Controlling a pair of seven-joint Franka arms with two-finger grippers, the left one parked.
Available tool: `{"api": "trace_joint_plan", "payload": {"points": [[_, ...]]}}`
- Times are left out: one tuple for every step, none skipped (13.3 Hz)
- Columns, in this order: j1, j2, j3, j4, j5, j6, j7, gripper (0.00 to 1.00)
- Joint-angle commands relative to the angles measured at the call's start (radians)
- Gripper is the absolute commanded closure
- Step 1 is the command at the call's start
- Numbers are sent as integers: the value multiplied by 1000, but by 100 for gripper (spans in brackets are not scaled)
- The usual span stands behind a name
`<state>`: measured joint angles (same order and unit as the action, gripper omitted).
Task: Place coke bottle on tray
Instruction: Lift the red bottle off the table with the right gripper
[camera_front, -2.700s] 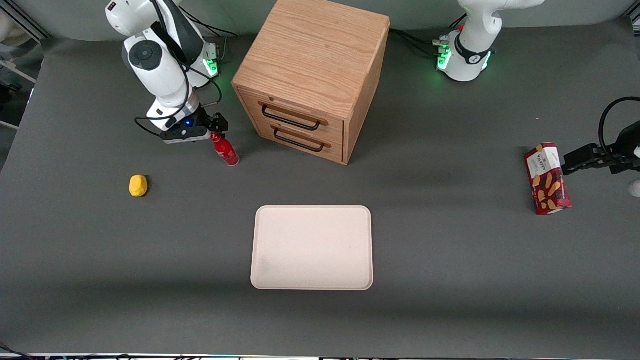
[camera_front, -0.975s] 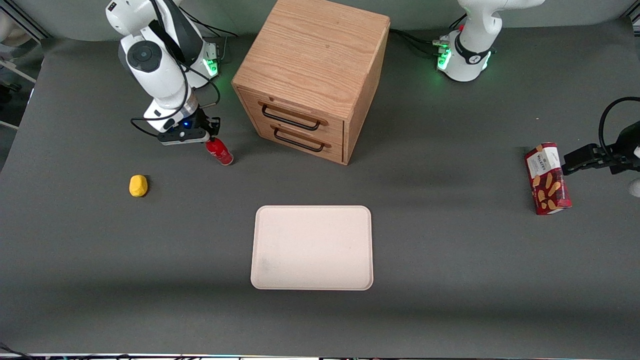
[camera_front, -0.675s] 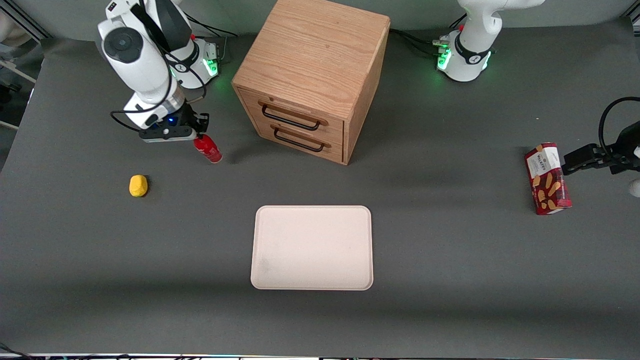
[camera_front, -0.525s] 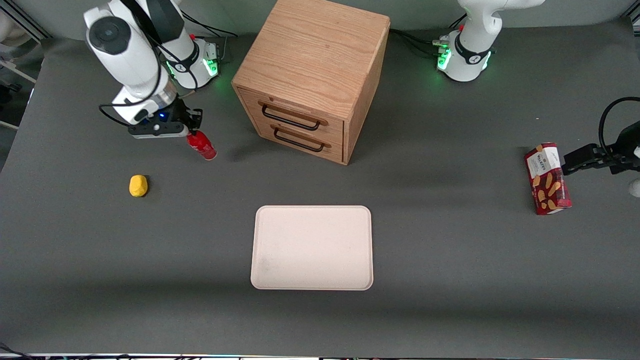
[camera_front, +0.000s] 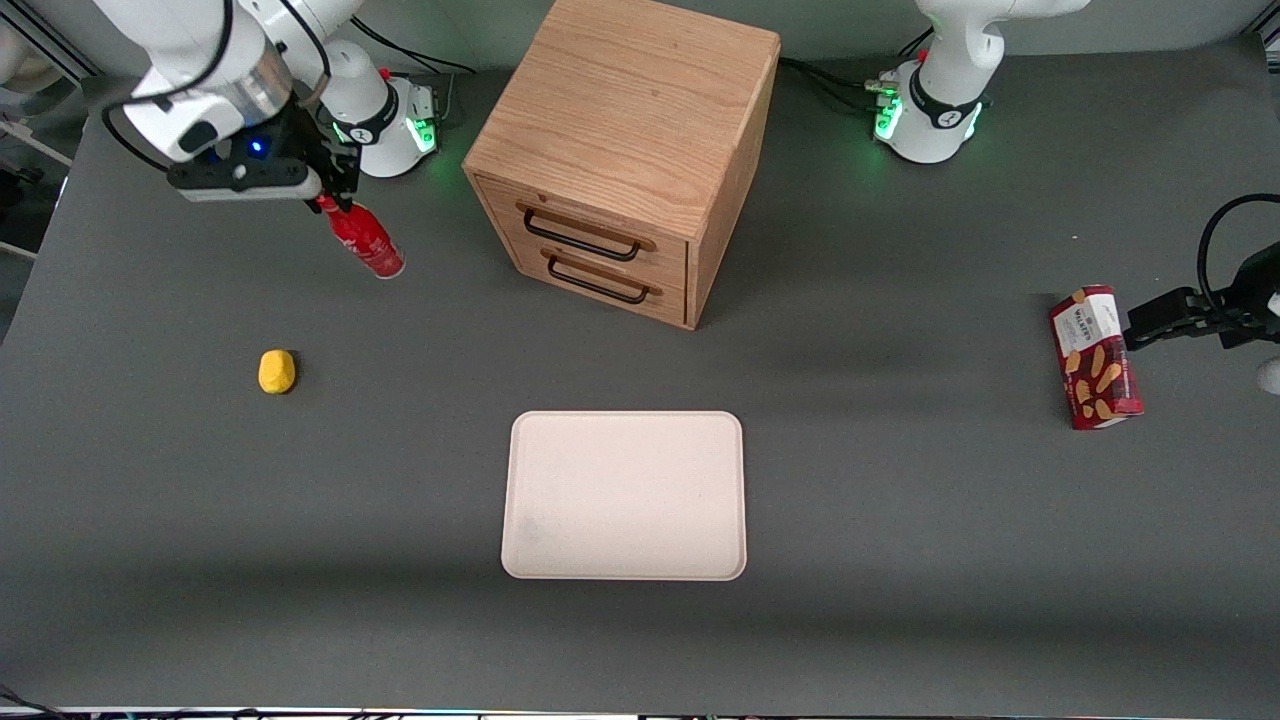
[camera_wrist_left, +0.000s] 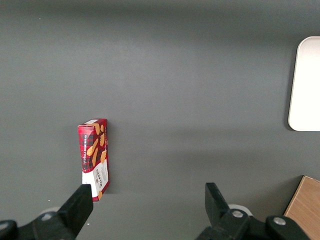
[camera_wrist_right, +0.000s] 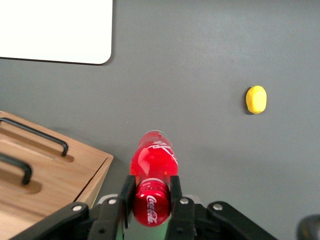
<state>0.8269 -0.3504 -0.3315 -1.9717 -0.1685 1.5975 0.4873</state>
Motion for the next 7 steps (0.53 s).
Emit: {"api": "trace_joint_plan", "payload": {"points": [[8,25,8,99,35,-62,7,100],[8,30,8,105,35,-62,5,100],[6,43,8,117,41,-59,5,100],[5,66,8,144,56,-57,5,100],[3,111,6,193,70,-57,5,100],[0,169,6,250,87,-57,4,100],[-5,235,5,317,104,-57,2,100]]}}
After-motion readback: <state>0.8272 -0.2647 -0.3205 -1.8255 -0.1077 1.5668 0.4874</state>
